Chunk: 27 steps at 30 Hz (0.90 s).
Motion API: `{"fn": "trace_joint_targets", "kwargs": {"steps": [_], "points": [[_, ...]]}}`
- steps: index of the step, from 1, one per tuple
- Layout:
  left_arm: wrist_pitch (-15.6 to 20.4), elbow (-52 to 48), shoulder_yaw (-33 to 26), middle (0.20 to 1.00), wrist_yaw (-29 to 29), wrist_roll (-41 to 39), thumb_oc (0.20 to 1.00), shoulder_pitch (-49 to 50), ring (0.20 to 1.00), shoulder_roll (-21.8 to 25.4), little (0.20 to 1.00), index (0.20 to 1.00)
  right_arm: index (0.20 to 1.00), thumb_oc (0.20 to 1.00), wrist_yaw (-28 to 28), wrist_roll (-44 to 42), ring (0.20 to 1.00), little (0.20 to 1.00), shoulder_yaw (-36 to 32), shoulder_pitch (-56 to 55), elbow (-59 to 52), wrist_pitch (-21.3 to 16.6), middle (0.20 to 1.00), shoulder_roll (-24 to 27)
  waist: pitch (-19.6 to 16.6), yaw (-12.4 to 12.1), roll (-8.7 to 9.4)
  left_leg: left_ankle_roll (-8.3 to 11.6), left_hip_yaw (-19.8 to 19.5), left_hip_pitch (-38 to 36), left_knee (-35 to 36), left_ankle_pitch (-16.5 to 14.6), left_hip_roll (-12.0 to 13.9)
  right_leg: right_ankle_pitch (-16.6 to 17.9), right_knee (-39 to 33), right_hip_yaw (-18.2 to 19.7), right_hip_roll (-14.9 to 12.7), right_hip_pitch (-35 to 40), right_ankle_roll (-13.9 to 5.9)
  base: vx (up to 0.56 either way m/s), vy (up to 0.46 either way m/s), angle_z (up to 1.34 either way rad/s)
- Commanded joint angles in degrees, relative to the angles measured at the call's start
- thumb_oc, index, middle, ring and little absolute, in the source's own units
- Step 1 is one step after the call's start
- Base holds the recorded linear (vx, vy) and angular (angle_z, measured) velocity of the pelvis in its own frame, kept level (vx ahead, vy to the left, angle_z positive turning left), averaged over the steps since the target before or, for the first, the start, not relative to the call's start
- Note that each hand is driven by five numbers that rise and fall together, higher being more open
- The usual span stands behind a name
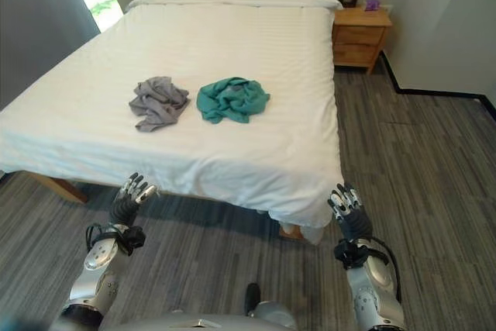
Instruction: Pick up bed clothes into laundry basket.
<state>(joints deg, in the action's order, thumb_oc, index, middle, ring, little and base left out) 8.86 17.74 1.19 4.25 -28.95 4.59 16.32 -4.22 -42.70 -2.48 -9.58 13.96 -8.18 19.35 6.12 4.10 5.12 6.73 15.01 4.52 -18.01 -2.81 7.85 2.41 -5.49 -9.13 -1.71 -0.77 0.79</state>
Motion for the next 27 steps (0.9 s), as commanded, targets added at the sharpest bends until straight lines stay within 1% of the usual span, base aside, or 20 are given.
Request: {"fn": "trace_joint_targets", "kwargs": {"steps": [1, 3, 4, 5, 9, 11, 12, 13, 15, 17, 18, 19, 20, 21, 22, 23, 24, 25, 26, 27], "points": [[3.5, -1.3, -2.6, 1.0, 0.5, -4.8, 1.0, -1.1, 1.0, -0.2, 1.0, 1.0, 1.0, 1.0, -2.1, 7.4, 1.0, 1.0, 0.6, 1.9, -4.9, -1.9, 1.0, 7.5, 1.0, -1.7, -2.56, 0.38, -3.8, -1.4, 15.9, 11.5, 1.9, 0.9, 0.5, 2.5, -3.1, 3.2, -5.89, 0.23, 0.113, -0.52], [3.2, -0.8, -2.0, 1.0, -0.2, -4.8, 1.0, -1.5, 1.0, -0.8, 1.0, 1.0, 1.0, 1.0, -2.8, 13.8, 1.0, 1.0, -0.3, 1.2, -6.2, -1.7, 1.0, 11.4, 0.8, -1.9, -3.07, 1.24, -5.5, -1.2, 20.4, 13.5, 2.0, -0.2, 0.5, 3.1, -3.5, 4.2, -6.24, 0.26, 0.103, -0.55], [3.2, -1.3, -2.0, 1.0, -0.8, -3.8, 1.0, -1.5, 1.0, -0.5, 1.0, 1.0, 1.0, 1.0, -3.0, 15.8, 1.0, 1.0, -1.7, 0.8, -6.8, -1.9, 1.0, 12.8, 0.7, -1.8, -3.22, 1.78, -6.3, -0.8, 21.1, 14.3, 2.4, -0.7, 0.5, 3.6, -3.7, 4.8, -6.45, 0.27, 0.106, -0.45], [3.4, -1.9, -1.9, 1.0, -1.1, -3.3, 1.0, -1.4, 1.0, -0.4, 1.0, 1.0, 1.0, 1.0, -2.7, 16.1, 1.0, 1.0, -2.5, 0.8, -6.7, -2.3, 1.0, 13.0, 0.6, -1.9, -3.45, 2.11, -7.0, -0.8, 21.9, 14.7, 2.9, -1.0, 0.5, 4.1, -3.8, 5.1, -6.62, 0.25, 0.114, -0.51], [4.0, -1.7, -1.5, 1.0, -0.6, -5.1, 1.0, -1.6, 1.0, -1.5, 1.0, 1.0, 1.0, 1.0, -1.6, 12.7, 1.0, 1.0, -1.8, 0.7, -5.7, -2.6, 1.0, 9.3, 0.3, -1.7, -4.23, 3.15, -7.9, -0.5, 23.0, 16.1, 5.0, -2.4, 0.5, 5.5, -4.6, 6.9, -7.08, 0.22, 0.13, -0.46], [3.8, -1.7, -0.6, 1.0, 0.0, -4.9, 1.0, -1.9, 1.0, -1.8, 1.0, 1.0, 1.0, 1.0, -1.7, 9.5, 1.0, 1.0, -0.3, 0.1, -5.7, -2.2, 1.0, 6.7, 0.3, -1.5, -4.68, 3.37, -8.6, -0.1, 23.0, 16.3, 5.3, -3.1, 0.5, 6.4, -5.2, 7.8, -7.27, 0.17, 0.152, -0.4], [3.8, -1.7, -0.6, 1.0, 0.0, -5.0, 1.0, -1.9, 1.0, -1.8, 1.0, 1.0, 1.0, 1.0, -1.7, 9.5, 1.0, 1.0, -0.3, 0.1, -5.7, -2.2, 1.0, 6.7, 0.3, -1.5, -4.67, 3.37, -8.6, -0.1, 23.0, 16.3, 5.3, -3.1, 0.5, 6.3, -5.2, 7.8, -7.28, 0.21, 0.239, -0.25], [3.7, -1.2, 0.4, 1.0, 0.1, -4.7, 1.0, -2.6, 1.0, -2.0, 1.0, 1.0, 1.0, 1.0, -2.4, 8.8, 1.0, 1.0, 1.4, -0.5, -6.0, -1.5, 1.0, 5.6, 0.1, -1.3, -5.42, 3.78, -9.1, 0.4, 23.0, 16.3, 5.4, -4.0, 0.5, 6.6, -6.1, 9.0, -7.71, 0.2, 0.244, -0.1], [3.9, -1.1, 0.9, 1.0, 0.5, -4.3, 1.0, -3.2, 1.0, -1.9, 1.0, 1.0, 1.0, 1.0, -2.6, 9.7, 1.0, 1.0, 2.7, -0.4, -6.0, -1.1, 1.0, 5.8, 0.0, -1.3, -5.56, 3.73, -8.4, 0.8, 23.0, 16.4, 5.2, -4.3, 0.5, 6.7, -7.2, 9.9, -8.13, 0.24, 0.306, 0.06], [3.9, -1.0, 1.5, 1.0, 0.7, -4.3, 1.0, -3.8, 1.0, -1.5, 1.0, 1.0, 1.0, 1.0, -2.5, 10.5, 1.0, 1.0, 3.7, 0.0, -6.1, -0.7, 1.0, 5.9, -0.2, -1.7, -5.18, 3.35, -8.3, 1.4, 22.2, 16.0, 4.6, -4.1, 0.5, 7.2, -8.5, 10.6, -8.73, 0.21, 0.289, 0.05], [3.8, -0.9, 1.5, 1.0, 0.9, -4.1, 1.0, -3.8, 1.0, -1.3, 1.0, 1.0, 1.0, 1.0, -2.3, 11.1, 1.0, 1.0, 4.2, 0.1, -6.1, -0.4, 1.0, 5.9, -0.4, -1.9, -4.65, 3.16, -9.0, 1.1, 21.7, 14.6, 4.0, -4.0, 0.5, 7.3, -9.4, 10.7, -9.18, 0.24, 0.338, -0.02], [3.7, -0.9, 1.8, 1.0, 1.0, -3.8, 1.0, -3.9, 1.0, -1.1, 1.0, 1.0, 1.0, 1.0, -2.2, 11.4, 1.0, 1.0, 4.2, 0.4, -6.0, -0.3, 1.0, 5.5, -0.8, -1.9, -4.04, 2.23, -9.3, 1.1, 20.2, 12.7, 3.1, -3.5, 0.5, 7.3, -10.7, 11.2, -9.77, 0.24, 0.304, 0.02], [3.6, -0.6, 1.8, 1.0, 1.0, -3.2, 1.0, -4.2, 1.0, -0.6, 1.0, 1.0, 1.0, 1.0, -1.8, 11.8, 1.0, 1.0, 4.3, 0.6, -5.8, -0.2, 1.0, 5.1, -1.0, -1.8, -3.51, 1.76, -9.4, 1.2, 19.1, 11.6, 2.5, -2.8, 1.0, 7.7, -11.5, 11.0, -10.16, 0.23, 0.301, 0.06], [3.6, -0.9, 1.8, 1.0, 1.3, -2.4, 1.0, -4.6, 1.0, 0.4, 1.0, 1.0, 1.0, 1.0, -1.9, 11.6, 1.0, 1.0, 4.0, 0.8, -5.8, -0.3, 1.0, 4.7, -1.2, -1.8, -2.8, 0.81, -9.3, 1.3, 18.5, 10.7, 1.6, -1.6, 2.1, 8.5, -12.4, 10.3, -10.62, 0.2, 0.283, 0.17], [3.7, -1.3, 1.9, 1.0, 1.3, -2.1, 1.0, -4.7, 1.0, 1.1, 1.0, 1.0, 1.0, 1.0, -2.1, 12.0, 1.0, 1.0, 4.1, 1.2, -5.7, -0.4, 1.0, 4.4, -1.5, -2.0, -2.07, -0.57, -9.0, 1.0, 18.7, 9.5, 0.6, 0.3, 4.2, 9.5, -13.6, 8.9, -11.31, 0.17, 0.311, 0.08], [3.5, -1.1, 1.9, 1.0, 1.1, -1.7, 1.0, -4.6, 1.0, 1.7, 1.0, 1.0, 1.0, 1.0, -2.3, 12.6, 1.0, 1.0, 4.5, 1.7, -5.6, -0.5, 1.0, 4.1, -1.4, -2.1, -1.57, -1.5, -8.6, 0.4, 19.1, 8.9, -0.2, 2.2, 7.1, 10.5, -14.2, 7.0, -11.59, 0.12, 0.298, 0.04], [3.5, -1.3, 1.5, 1.0, 1.1, -1.0, 1.0, -4.7, 1.0, 2.6, 1.0, 1.0, 1.0, 1.0, -2.2, 13.6, 1.0, 1.0, 5.2, 2.7, -5.4, -0.5, 1.0, 4.1, -1.0, -2.5, -1.15, -2.14, -7.6, -0.2, 19.5, 8.5, -0.6, 4.3, 9.2, 11.1, -14.4, 5.1, -11.58, 0.05, 0.183, 0.0], [3.5, -1.3, 1.5, 1.0, 1.1, -1.0, 1.0, -4.7, 1.0, 2.6, 1.0, 1.0, 1.0, 1.0, -2.2, 13.6, 1.0, 1.0, 5.2, 2.7, -5.3, -0.5, 1.0, 4.1, -1.0, -2.5, -1.14, -2.15, -7.6, -0.3, 19.5, 8.5, -0.6, 4.3, 9.2, 11.1, -14.4, 5.1, -11.58, 0.07, 0.288, -0.09], [3.3, -1.4, 0.7, 1.0, 1.6, 0.4, 1.0, -4.6, 1.0, 4.3, 1.0, 1.0, 1.0, 1.0, -2.4, 15.9, 1.0, 1.0, 6.3, 4.3, -5.3, -0.1, 1.0, 4.7, -0.3, -3.2, -0.78, -3.44, -6.5, -1.1, 19.7, 7.6, -1.6, 7.7, 13.9, 11.0, -14.7, 2.8, -11.64, 0.09, 0.304, -0.15], [3.2, -1.6, 0.5, 1.0, 1.2, 0.7, 1.0, -4.3, 1.0, 4.7, 1.0, 1.0, 1.0, 1.0, -2.8, 16.4, 1.0, 1.0, 6.8, 4.7, -5.3, 0.0, 1.0, 4.9, 0.0, -3.4, -0.94, -3.95, -5.9, -2.1, 20.2, 7.3, -1.9, 8.1, 16.4, 11.0, -14.6, 1.4, -11.47, 0.14, 0.406, -0.22]]}}
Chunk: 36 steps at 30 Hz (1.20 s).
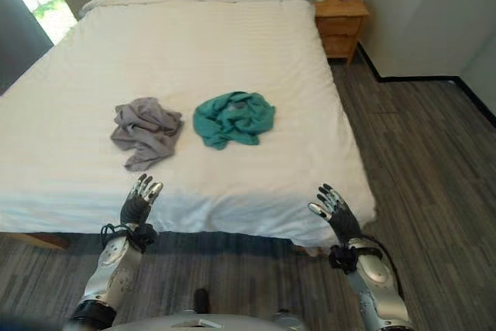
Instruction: Pick up bed clothes into laundry basket.
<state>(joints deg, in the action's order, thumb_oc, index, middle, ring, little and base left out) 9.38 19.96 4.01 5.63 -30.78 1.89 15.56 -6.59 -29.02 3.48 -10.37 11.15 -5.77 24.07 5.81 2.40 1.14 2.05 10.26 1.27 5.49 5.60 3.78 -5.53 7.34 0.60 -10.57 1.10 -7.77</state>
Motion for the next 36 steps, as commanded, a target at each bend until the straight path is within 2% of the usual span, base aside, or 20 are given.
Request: {"fn": "trace_joint_targets", "kwargs": {"steps": [1, 4, 6, 7, 8, 9, 11, 13, 15, 16, 17, 18, 20, 21, 22, 23, 25, 27, 34, 36], "points": [[2.4, -3.5, -2.5, 1.0, -0.6, 3.5, 1.0, -1.3, 1.0, 6.1, 1.0, 1.0, 1.0, 1.0, -0.9, 3.8, 1.0, 1.0, 1.2, 5.8, -2.4, -2.2, 1.0, 0.4, 0.3, -1.6, 2.99, 0.33, -0.8, 0.3, -2.7, -1.6, 1.8, 16.4, 5.0, 1.1, -5.2, -1.3, -2.82, 0.17, 0.286, -0.33], [1.6, -3.6, -3.2, 1.0, -1.9, 5.8, 1.0, -0.1, 1.0, 7.1, 1.0, 1.0, 1.0, 1.0, -0.8, 12.1, 1.0, 1.0, 1.5, 6.5, -2.8, -0.8, 1.0, 2.7, 0.5, -0.6, 2.84, -0.09, -0.9, -3.1, -0.6, -2.7, 1.1, 14.3, 3.4, 1.6, -0.8, -4.8, -2.53, 0.2, 0.22, -0.24], [1.5, -3.4, -3.5, 1.0, -2.7, 5.8, 1.0, 0.4, 1.0, 7.0, 1.0, 1.0, 1.0, 1.0, 0.8, 18.5, 1.0, 1.0, 0.3, 7.9, -3.0, -0.6, 1.0, 4.9, 0.6, 0.0, 2.88, -0.15, -1.3, -4.6, -0.5, -3.9, 0.4, 12.3, -1.3, 0.6, 1.8, -7.0, -2.02, 0.19, 0.124, -0.01], [1.5, -3.4, -3.5, 1.0, -2.8, 5.8, 1.0, 0.4, 1.0, 6.9, 1.0, 1.0, 1.0, 1.0, 0.9, 18.6, 1.0, 1.0, 0.3, 7.9, -3.0, -0.6, 1.0, 4.9, 0.7, 0.1, 2.67, -0.11, -1.5, -4.8, -0.5, -4.2, 0.6, 12.1, -1.5, 0.3, 1.9, -6.6, -2.01, 0.2, 0.083, 0.05], [1.5, -2.8, -2.8, 1.0, -2.4, 5.3, 1.0, 0.3, 1.0, 6.7, 1.0, 1.0, 1.0, 1.0, 2.8, 20.6, 1.0, 1.0, -0.3, 9.1, -3.7, -1.2, 1.0, 6.2, 1.2, 0.7, 3.13, -0.45, -3.0, -5.5, -0.5, -4.8, -0.4, 11.6, -4.3, 1.4, 3.8, -6.6, -1.67, 0.12, 0.033, 0.1], [1.5, -2.8, -2.7, 1.0, -2.4, 5.3, 1.0, 0.3, 1.0, 6.7, 1.0, 1.0, 1.0, 1.0, 2.9, 20.7, 1.0, 1.0, -0.3, 9.1, -3.7, -1.2, 1.0, 6.2, 1.3, 0.8, 3.09, -0.45, -3.1, -5.7, -0.5, -4.9, -0.4, 11.5, -4.3, 1.3, 3.8, -6.5, -1.66, 0.16, 0.054, 0.28], [1.1, -1.7, -1.2, 1.0, -2.9, 5.0, 1.0, -0.3, 1.0, 5.6, 1.0, 1.0, 1.0, 1.0, 3.0, 25.3, 1.0, 1.0, -0.2, 10.4, -3.7, -0.3, 1.0, 8.2, 1.0, 0.2, 3.73, -0.79, -5.2, -6.1, -0.5, -4.9, -1.2, 11.0, -5.0, 4.5, 4.4, -4.2, -1.89, 0.13, -0.004, 0.82], [1.6, -1.8, 1.2, 1.0, -4.2, 3.6, 1.0, 0.4, 1.0, 4.5, 1.0, 1.0, 1.0, 1.0, 4.9, 31.4, 1.0, 1.0, 2.0, 18.2, 0.9, -0.5, 1.0, 13.9, 0.5, -1.3, 4.06, -1.09, -6.3, -5.7, -0.5, -5.2, -2.0, 13.5, -6.2, 3.7, 3.8, -3.1, -2.13, 0.1, -0.063, 0.89], [1.2, -2.6, 2.8, 1.0, -5.4, 1.5, 1.0, 1.2, 1.0, 4.4, 1.0, 1.0, 1.0, 1.0, 6.0, 34.3, 1.0, 1.0, 4.6, 23.6, 5.6, 0.4, 1.0, 17.4, 0.1, -2.6, 3.71, -1.15, -7.3, -5.3, -0.5, -4.9, -2.4, 13.1, -7.4, 3.1, 3.7, -2.4, -1.89, 0.05, -0.015, 0.27], [1.2, -2.6, 2.7, 1.0, -5.4, 1.5, 1.0, 1.2, 1.0, 4.3, 1.0, 1.0, 1.0, 1.0, 6.1, 34.3, 1.0, 1.0, 4.9, 24.0, 5.9, 0.2, 1.0, 17.5, 0.2, -2.4, 3.64, -1.14, -7.4, -5.3, -0.5, -4.9, -2.3, 13.1, -7.4, 3.0, 3.7, -2.4, -1.88, 0.01, -0.02, 0.14], [0.7, -3.3, 4.8, 1.0, -6.2, -1.1, 1.0, 2.4, 1.0, 4.8, 1.0, 1.0, 1.0, 1.0, 6.9, 37.8, 1.0, 1.0, 12.6, 35.6, 16.0, 1.2, 1.0, 21.2, 0.1, -5.1, 3.08, -1.04, -8.7, -4.3, -0.5, -4.5, -2.5, 11.4, -8.6, 2.0, 3.5, -1.6, -1.24, 0.0, -0.016, 0.07], [0.6, -3.4, 4.6, 1.0, -6.2, -1.1, 1.0, 2.4, 1.0, 4.7, 1.0, 1.0, 1.0, 1.0, 7.1, 37.7, 1.0, 1.0, 13.1, 36.2, 16.4, 1.0, 1.0, 21.1, 0.1, -4.8, 3.0, -1.03, -8.7, -4.3, -0.5, -4.5, -2.5, 11.4, -8.6, 1.9, 3.4, -1.5, -1.23, 0.01, -0.031, 0.2], [0.5, -3.7, 5.6, 1.0, -6.4, -1.8, 1.0, 3.1, 1.0, 5.3, 1.0, 1.0, 1.0, 1.0, 7.0, 40.1, 1.0, 1.0, 19.2, 45.0, 22.4, 1.8, 1.0, 21.2, 0.2, -6.6, 2.9, -0.95, -9.3, -3.9, -0.5, -4.3, -2.7, 11.0, -9.3, 1.3, 3.3, -0.8, -0.96, 0.01, -0.031, 0.27], [0.5, -3.8, 5.4, 1.0, -6.4, -1.8, 1.0, 3.1, 1.0, 5.1, 1.0, 1.0, 1.0, 1.0, 7.1, 40.0, 1.0, 1.0, 19.7, 45.6, 22.9, 1.6, 1.0, 21.0, 0.3, -6.3, 2.83, -0.95, -9.3, -3.9, -0.5, -4.3, -2.7, 11.0, -9.4, 1.3, 3.3, -0.8, -0.96, 0.0, -0.042, 0.23], [0.4, -4.6, 5.2, 1.0, -6.3, -2.6, 1.0, 3.8, 1.0, 6.3, 1.0, 1.0, 1.0, 1.0, 7.9, 41.8, 1.0, 1.0, 24.2, 54.1, 29.6, 2.4, 1.0, 20.6, 0.6, -7.9, 2.64, -0.83, -10.0, -3.3, -0.5, -4.2, -2.9, 10.8, -9.9, 0.7, 3.2, -0.4, -0.8, 0.0, -0.026, 0.15], [0.3, -4.6, 5.1, 1.0, -6.3, -2.6, 1.0, 3.8, 1.0, 6.2, 1.0, 1.0, 1.0, 1.0, 7.9, 41.8, 1.0, 1.0, 24.5, 54.5, 30.0, 2.3, 1.0, 20.5, 0.7, -7.8, 2.6, -0.83, -10.0, -3.3, -0.5, -4.2, -2.9, 10.8, -9.9, 0.7, 3.2, -0.4, -0.8, 0.01, -0.06, 0.17], [0.3, -4.3, 4.4, 1.0, -5.8, -3.1, 1.0, 4.2, 1.0, 7.8, 1.0, 1.0, 1.0, 1.0, 8.6, 48.5, 1.0, 1.0, 32.8, 67.0, 41.6, 3.2, 1.0, 19.9, 1.0, -9.6, 2.58, -0.56, -10.8, -2.3, -0.5, -3.9, -3.1, 10.7, -10.9, 0.0, 3.2, -0.2, -0.67, 0.01, -0.055, 0.24], [0.4, -4.0, 4.2, 1.0, -5.6, -3.3, 1.0, 4.1, 1.0, 8.2, 1.0, 1.0, 1.0, 1.0, 8.8, 51.3, 1.0, 1.0, 36.3, 72.2, 47.2, 3.4, 1.0, 18.9, 1.2, -10.1, 2.27, -0.41, -11.2, -1.6, -0.5, -3.6, -3.2, 10.7, -11.5, -0.3, 3.2, -0.4, -0.62, -0.01, -0.034, 0.21], [1.6, -4.2, 5.6, 1.0, -4.8, -3.8, 1.0, 1.9, 1.0, 8.7, 1.0, 1.0, 1.0, 1.0, 10.6, 56.3, 1.0, 1.0, 41.8, 81.5, 58.8, 3.8, 1.0, 15.0, 3.2, -12.4, -0.28, 0.25, -13.4, 4.7, -0.5, -1.7, -4.2, 11.0, -12.3, -1.8, 2.9, -4.6, -0.66, -0.08, -0.016, 0.18], [1.6, -4.8, 6.3, 1.0, -4.8, -4.0, 1.0, 1.2, 1.0, 8.9, 1.0, 1.0, 1.0, 1.0, 9.9, 61.8, 1.0, 1.0, 45.9, 82.6, 59.5, 3.7, 1.0, 14.7, 4.3, -13.1, -1.4, 0.54, -13.9, 7.0, -0.5, -1.1, -4.5, 11.2, -12.3, -2.0, 2.8, -6.6, -0.65, -0.09, -0.002, 0.18]]}}
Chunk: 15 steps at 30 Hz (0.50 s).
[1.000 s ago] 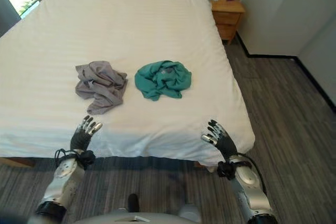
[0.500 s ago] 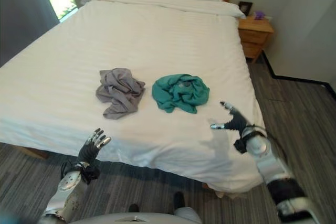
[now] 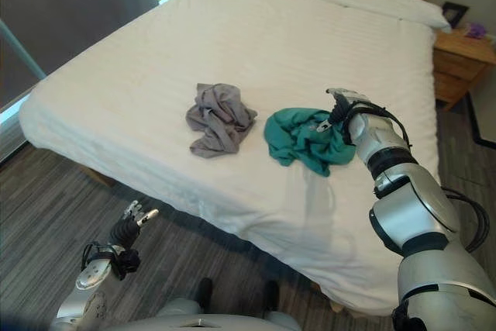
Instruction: Pick up bed clothes into laundry basket.
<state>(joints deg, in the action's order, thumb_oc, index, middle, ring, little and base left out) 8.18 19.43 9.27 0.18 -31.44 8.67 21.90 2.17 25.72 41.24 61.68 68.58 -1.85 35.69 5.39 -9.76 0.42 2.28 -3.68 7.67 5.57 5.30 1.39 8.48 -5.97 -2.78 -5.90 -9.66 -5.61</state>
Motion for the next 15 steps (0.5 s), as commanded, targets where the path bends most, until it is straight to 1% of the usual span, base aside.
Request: {"fn": "trace_joint_targets", "kwargs": {"steps": [1, 2, 3, 4, 5, 7, 9, 10, 11, 12, 13, 14, 15], "points": [[2.9, -4.6, 1.3, 1.0, 0.8, -3.6, 1.0, -5.9, 1.0, 2.4, 1.0, 1.0, 1.0, 1.0, 1.4, 8.2, 1.0, 1.0, 8.7, 11.0, 2.5, -0.1, 1.0, 3.3, 5.0, -1.0, -1.08, 0.43, -0.2, 1.7, -0.6, -0.5, -2.3, -2.7, 1.0, 1.3, -1.8, 3.2, -2.75, -0.09, 0.0, 0.23], [3.1, -4.9, 1.3, 1.0, 1.1, -3.9, 1.0, -6.0, 1.0, 2.2, 1.0, 1.0, 1.0, 1.0, 0.8, 11.9, 1.0, 1.0, 10.5, 10.4, 2.8, -0.1, 1.0, 3.2, 5.8, -1.3, -1.42, 0.56, -0.3, 2.7, -0.6, -0.2, -2.5, -2.5, 1.0, 1.2, -1.8, 2.2, -2.79, -0.08, 0.001, 0.19], [3.1, -5.2, 1.4, 1.0, 1.0, -4.0, 1.0, -6.0, 1.0, 2.0, 1.0, 1.0, 1.0, 1.0, 1.0, 13.2, 1.0, 1.0, 11.1, 10.5, 3.1, -0.1, 1.0, 3.6, 6.2, -1.6, -1.84, 0.63, -0.3, 3.7, -0.6, 0.0, -2.5, -2.4, 1.0, 1.2, -1.9, 1.2, -2.77, -0.07, -0.005, 0.06], [3.2, -5.5, 1.6, 1.0, 1.1, -4.0, 1.0, -6.1, 1.0, 1.8, 1.0, 1.0, 1.0, 1.0, 0.5, 16.6, 1.0, 1.0, 12.9, 10.4, 3.3, -0.2, 1.0, 4.0, 6.7, -1.9, -2.25, 0.76, -0.4, 5.0, -0.6, 0.3, -2.7, -2.2, 1.0, 1.3, -1.8, 0.0, -2.8, -0.05, -0.003, 0.03], [3.2, -5.5, 1.6, 1.0, 1.1, -4.0, 1.0, -6.1, 1.0, 1.8, 1.0, 1.0, 1.0, 1.0, 0.5, 16.6, 1.0, 1.0, 12.9, 10.4, 3.3, -0.2, 1.0, 4.0, 6.6, -1.9, -2.25, 0.77, -0.4, 5.0, -0.6, 0.3, -2.7, -2.2, 1.0, 1.3, -1.8, 0.0, -2.8, -0.06, -0.007, -0.05], [3.2, -6.3, 1.9, 1.0, 1.3, -3.6, 1.0, -6.6, 1.0, 1.9, 1.0, 1.0, 1.0, 1.0, -0.3, 24.4, 1.0, 1.0, 17.2, 10.0, 2.6, -0.6, 1.0, 5.2, 8.0, -2.2, -3.14, 1.16, -0.5, 7.4, -0.6, 0.8, -3.0, -2.0, 1.0, 1.4, -1.8, -2.5, -2.85, -0.09, -0.008, 0.01], [3.6, -5.6, 3.1, 1.0, 2.0, -2.3, 1.0, -8.7, 1.0, 0.8, 1.0, 1.0, 1.0, 1.0, -1.2, 29.3, 1.0, 1.0, 19.3, 7.8, 0.6, -1.2, 1.0, 6.1, 9.9, -1.9, -3.91, 1.71, 0.0, 10.4, -0.6, 1.5, -3.0, -1.4, 1.0, 1.8, -1.9, -5.6, -2.94, -0.09, 0.001, 0.02], [3.6, -5.6, 3.2, 1.0, 2.0, -2.3, 1.0, -8.7, 1.0, 0.8, 1.0, 1.0, 1.0, 1.0, -1.2, 29.3, 1.0, 1.0, 19.3, 7.8, 0.6, -1.2, 1.0, 6.2, 9.8, -1.9, -3.91, 1.71, 0.0, 10.5, -0.6, 1.5, -3.0, -1.4, 1.0, 1.8, -1.8, -5.6, -2.94, -0.07, 0.002, -0.03], [3.8, -5.6, 3.5, 1.0, 2.6, -1.6, 1.0, -9.6, 1.0, 0.2, 1.0, 1.0, 1.0, 1.0, -1.8, 30.1, 1.0, 1.0, 19.5, 5.9, -0.6, -1.6, 1.0, 5.9, 10.8, -1.6, -4.05, 1.83, 0.2, 11.2, -0.6, 1.7, -3.0, -1.2, 1.0, 2.0, -1.8, -6.5, -3.02, -0.04, -0.002, -0.08], [4.2, -4.9, 3.5, 1.0, 3.2, -1.8, 1.0, -10.6, 1.0, -1.3, 1.0, 1.0, 1.0, 1.0, -2.3, 30.2, 1.0, 1.0, 18.5, 3.1, -1.2, -1.0, 1.0, 4.9, 11.8, -1.1, -4.01, 2.04, 0.7, 11.9, -0.6, 1.8, -2.9, -1.1, 1.0, 2.3, -1.7, -7.2, -3.01, -0.04, -0.002, -0.1], [4.2, -4.9, 3.5, 1.0, 3.2, -1.8, 1.0, -10.6, 1.0, -1.3, 1.0, 1.0, 1.0, 1.0, -2.3, 30.2, 1.0, 1.0, 18.5, 3.1, -1.2, -1.0, 1.0, 4.9, 11.7, -1.1, -4.0, 2.04, 0.7, 11.9, -0.6, 1.8, -2.9, -1.1, 1.0, 2.3, -1.7, -7.2, -3.01, -0.02, 0.015, -0.07], [4.4, -3.9, 3.1, 1.0, 4.3, -2.2, 1.0, -11.5, 1.0, -2.6, 1.0, 1.0, 0.658, 0.658, -3.0, 30.1, 0.658, 0.658, 17.3, -0.5, -3.8, -0.4, 0.658, 3.0, 12.8, -0.1, -3.78, 2.11, 1.5, 12.0, -0.6, 1.8, -2.6, -0.8, 1.0, 2.9, -1.6, -7.5, -3.06, 0.0, 0.014, -0.05], [4.5, -3.8, 3.2, 1.0, 4.3, -2.2, 1.0, -11.5, 1.0, -2.6, 1.0, 1.0, 0.658, 0.658, -3.0, 30.1, 0.658, 0.658, 17.2, -0.6, -3.9, -0.3, 0.658, 2.9, 12.8, -0.2, -3.7, 2.11, 1.5, 11.9, -0.6, 1.8, -2.7, -0.8, 1.0, 3.0, -1.6, -7.4, -3.07, 0.0, 0.02, -0.06]]}}
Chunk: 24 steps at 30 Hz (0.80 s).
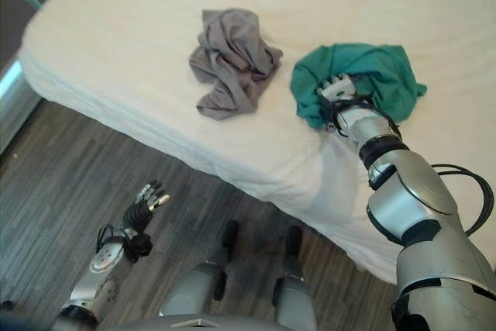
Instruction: Pick up bed clothes into laundry basket.
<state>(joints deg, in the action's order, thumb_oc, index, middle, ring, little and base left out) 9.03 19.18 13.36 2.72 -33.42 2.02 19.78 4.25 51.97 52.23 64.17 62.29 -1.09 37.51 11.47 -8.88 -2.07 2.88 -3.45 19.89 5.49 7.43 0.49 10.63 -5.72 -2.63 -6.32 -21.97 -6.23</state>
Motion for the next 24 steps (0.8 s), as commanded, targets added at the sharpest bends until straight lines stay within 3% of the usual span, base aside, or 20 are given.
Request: {"fn": "trace_joint_targets", "kwargs": {"steps": [1, 6, 9, 10, 11, 12, 13, 14, 15, 16, 17, 18, 19, 21, 22, 24], "points": [[3.8, -3.4, -1.2, 1.0, 2.5, -0.4, 1.0, -5.2, 1.0, -0.8, 1.0, 1.0, 0.2, 0.2, -5.3, 3.4, 0.2, 0.2, 5.2, -4.9, 1.5, -0.6, 0.2, -0.2, 6.9, -0.7, -1.1, 1.51, 1.5, -0.5, -0.5, -0.4, -1.7, -2.9, 0.7, 3.0, -1.1, 4.9, -2.44, 0.01, 0.01, -0.1], [4.8, -2.5, -3.2, 1.0, 6.1, -0.8, 1.0, -6.3, 1.0, -2.0, 1.0, 1.0, 0.2, 0.2, -3.2, -6.0, 0.2, 0.2, -4.0, -15.8, -7.7, 1.6, 0.2, -5.8, 6.5, 2.3, -0.5, 1.21, 2.6, -3.2, -0.5, -1.7, -1.6, -3.6, 0.7, 3.4, -1.2, 7.2, -2.59, 0.03, 0.046, -0.13], [4.8, -2.6, -4.1, 1.0, 6.5, -0.4, 1.0, -5.6, 1.0, -1.9, 1.0, 1.0, 0.2, 0.2, -3.1, -7.6, 0.2, 0.2, -6.6, -19.7, -11.9, 1.7, 0.2, -5.1, 6.1, 3.1, -0.18, 1.04, 3.1, -4.2, -0.5, -2.2, -1.6, -3.8, 0.7, 3.6, -1.4, 8.0, -2.66, 0.01, 0.04, -0.07], [4.8, -2.4, -5.4, 1.0, 6.8, 0.0, 1.0, -5.2, 1.0, -1.8, 1.0, 1.0, 0.2, 0.2, -1.4, -13.8, 0.2, 0.2, -13.6, -25.7, -17.0, 2.0, 0.2, -3.5, 5.7, 4.7, 0.13, 0.89, 3.7, -5.2, -0.5, -2.8, -1.4, -3.8, 0.7, 3.8, -1.4, 8.6, -2.81, 0.01, 0.028, -0.16], [4.8, -2.4, -5.2, 1.0, 6.8, 0.0, 1.0, -5.2, 1.0, -1.7, 1.0, 1.0, 0.2, 0.2, -1.5, -13.8, 0.2, 0.2, -13.9, -26.1, -17.3, 2.0, 0.2, -3.4, 5.6, 4.6, 0.17, 0.88, 3.7, -5.3, -0.5, -2.8, -1.4, -3.8, 0.7, 3.8, -1.4, 8.6, -2.81, 0.04, 0.056, -0.09], [4.7, -1.9, -6.7, 1.0, 7.2, 0.5, 1.0, -4.8, 1.0, -1.4, 1.0, 1.0, 0.2, 0.2, 1.0, -25.5, 0.2, 0.2, -24.3, -33.1, -22.7, 2.0, 0.2, -2.1, 5.2, 6.3, 0.29, 0.62, 4.3, -6.6, -0.5, -3.5, -1.2, -4.1, 0.7, 3.9, -1.6, 9.6, -2.97, 0.04, 0.041, -0.02], [4.7, -1.7, -7.4, 1.0, 7.4, 0.5, 1.0, -4.5, 1.0, -1.3, 1.0, 1.0, 0.2, 0.2, 2.1, -31.7, 0.2, 0.2, -29.4, -37.0, -25.9, 1.4, 0.2, -1.7, 4.7, 6.9, 0.46, 0.47, 4.6, -7.0, -0.5, -3.5, -1.2, -4.0, 0.7, 4.1, -1.6, 9.8, -3.06, 0.04, 0.041, 0.01], [4.7, -1.7, -7.4, 1.0, 7.4, 0.5, 1.0, -4.5, 1.0, -1.2, 1.0, 1.0, 0.2, 0.2, 2.1, -31.6, 0.2, 0.2, -29.4, -37.0, -25.9, 1.4, 0.2, -1.7, 4.7, 6.8, 0.47, 0.47, 4.6, -6.9, -0.5, -3.5, -1.2, -3.9, 0.7, 4.1, -1.6, 9.7, -3.06, 0.04, 0.02, -0.07], [4.7, -1.7, -8.8, 1.0, 7.7, 1.0, 1.0, -4.2, 1.0, -0.8, 1.0, 1.0, 0.2, 0.2, 4.9, -46.2, 0.2, 0.2, -40.3, -43.9, -32.0, -1.3, 0.2, -2.2, 3.9, 8.5, 0.95, 0.22, 5.2, -8.1, -0.5, -4.0, -1.0, -4.1, 0.7, 4.3, -1.5, 10.4, -3.2, 0.04, 0.007, -0.09], [4.7, -1.8, -8.6, 1.0, 7.7, 1.0, 1.0, -4.1, 1.0, -0.7, 1.0, 1.0, 0.2, 0.2, 4.8, -46.2, 0.2, 0.2, -40.6, -44.4, -32.4, -1.2, 0.2, -2.1, 3.8, 8.3, 0.98, 0.22, 5.2, -8.2, -0.5, -4.0, -1.0, -4.1, 0.7, 4.3, -1.5, 10.5, -3.21, 0.1, 0.015, -0.12], [4.7, -2.2, -9.6, 1.0, 7.4, 1.3, 1.0, -3.3, 1.0, -0.6, 1.0, 1.0, 0.2, 0.2, 5.8, -58.2, 0.2, 0.2, -49.2, -50.1, -37.4, -5.7, 0.2, -3.2, 2.7, 9.5, 1.36, -0.07, 5.8, -9.6, -0.5, -4.5, -0.8, -4.5, 0.7, 4.6, -1.5, 11.7, -3.31, 0.07, 0.008, -0.13], [4.7, -2.2, -9.5, 1.0, 7.4, 1.3, 1.0, -3.2, 1.0, -0.5, 1.0, 1.0, 0.2, 0.2, 5.7, -58.3, 0.2, 0.2, -49.5, -50.6, -37.8, -5.5, 0.2, -3.2, 2.7, 9.3, 1.39, -0.07, 5.8, -9.7, -0.5, -4.6, -0.8, -4.5, 0.7, 4.6, -1.5, 11.8, -3.31, 0.13, 0.014, -0.21], [4.4, -2.9, -9.9, 1.0, 6.9, 1.4, 1.0, -2.6, 1.0, -0.6, 1.0, 1.0, 0.2, 0.2, 5.2, -67.9, 0.2, 0.2, -57.4, -56.0, -42.0, -9.8, 0.2, -5.9, 1.5, 10.4, 1.64, -0.19, 6.1, -11.2, -0.5, -5.1, -0.7, -4.8, 0.7, 4.8, -1.5, 13.0, -3.4, 0.12, 0.015, -0.27], [4.0, -3.3, -10.3, 1.0, 6.7, 1.8, 1.0, -2.5, 1.0, 0.0, 1.0, 1.0, 0.2, 0.2, 6.0, -78.1, 0.2, 0.2, -63.1, -56.9, -43.8, -12.4, 0.2, -7.9, 0.2, 11.1, 1.73, -0.26, 6.5, -12.5, -0.5, -5.7, -0.5, -5.2, 0.7, 4.8, -1.5, 14.1, -3.44, 0.09, 0.02, -0.22], [4.0, -3.3, -10.3, 1.0, 6.7, 1.8, 1.0, -2.5, 1.0, 0.0, 1.0, 1.0, 0.2, 0.2, 6.0, -78.1, 0.2, 0.2, -63.2, -56.9, -43.9, -12.4, 0.2, -7.9, 0.2, 11.1, 1.74, -0.26, 6.5, -12.5, -0.5, -5.7, -0.5, -5.2, 0.7, 4.8, -1.5, 14.1, -3.45, 0.03, 0.021, -0.21], [3.4, -5.2, -11.8, 1.0, 7.2, 4.1, 1.0, -3.5, 1.0, 1.5, 1.0, 1.0, 0.2, 0.2, 2.9, -93.1, 0.2, 0.2, -67.3, -59.3, -49.9, -15.8, 0.2, -13.1, -2.0, 12.5, 2.14, -0.31, 7.4, -14.7, -0.5, -6.4, -0.2, -5.4, 0.8, 5.5, -1.2, 15.7, -3.61, 0.1, 0.037, -0.22]]}}
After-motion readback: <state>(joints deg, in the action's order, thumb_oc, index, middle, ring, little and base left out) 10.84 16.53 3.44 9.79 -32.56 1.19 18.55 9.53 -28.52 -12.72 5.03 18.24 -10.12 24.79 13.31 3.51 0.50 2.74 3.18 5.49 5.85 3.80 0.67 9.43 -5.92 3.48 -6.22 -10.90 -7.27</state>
